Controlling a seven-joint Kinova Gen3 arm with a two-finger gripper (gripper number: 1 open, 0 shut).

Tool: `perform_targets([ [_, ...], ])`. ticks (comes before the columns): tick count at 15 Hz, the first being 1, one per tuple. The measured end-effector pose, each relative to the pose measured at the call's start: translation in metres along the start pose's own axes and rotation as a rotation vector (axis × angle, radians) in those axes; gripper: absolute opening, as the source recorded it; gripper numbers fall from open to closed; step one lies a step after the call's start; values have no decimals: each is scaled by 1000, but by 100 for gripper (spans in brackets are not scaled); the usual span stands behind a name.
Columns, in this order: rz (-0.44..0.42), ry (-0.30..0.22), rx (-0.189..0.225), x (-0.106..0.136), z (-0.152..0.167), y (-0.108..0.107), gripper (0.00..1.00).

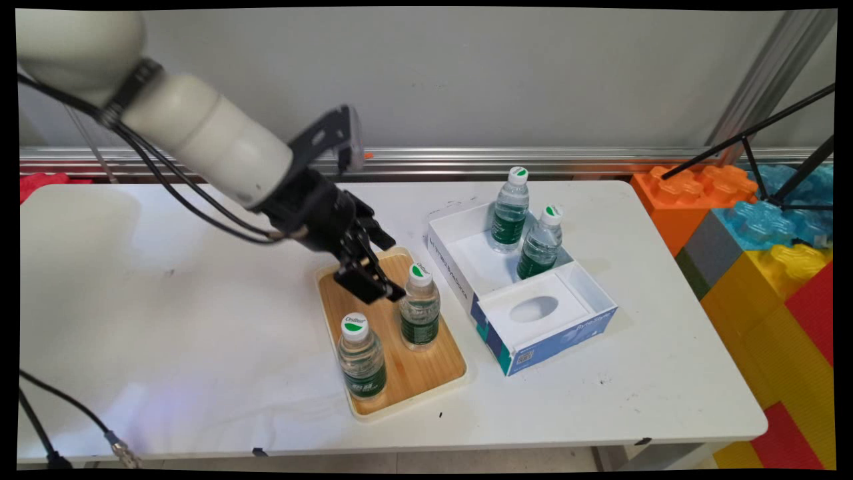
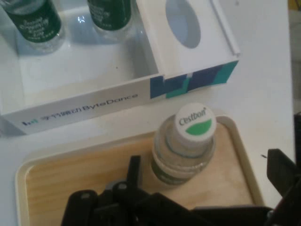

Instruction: Pick up the green bottle from the white box

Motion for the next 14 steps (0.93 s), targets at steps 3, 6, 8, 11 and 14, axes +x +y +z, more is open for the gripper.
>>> perform_targets([
  [3,-30,19,5,13,-26,-4,100],
  [6,-86,33,36,30,-45,-13,100],
  [8,-118,36,63,45,-47,-19,100],
  [11,-147,42,78,69,-36,-28,100],
  [14,-168,41,81,89,-15,-38,100],
])
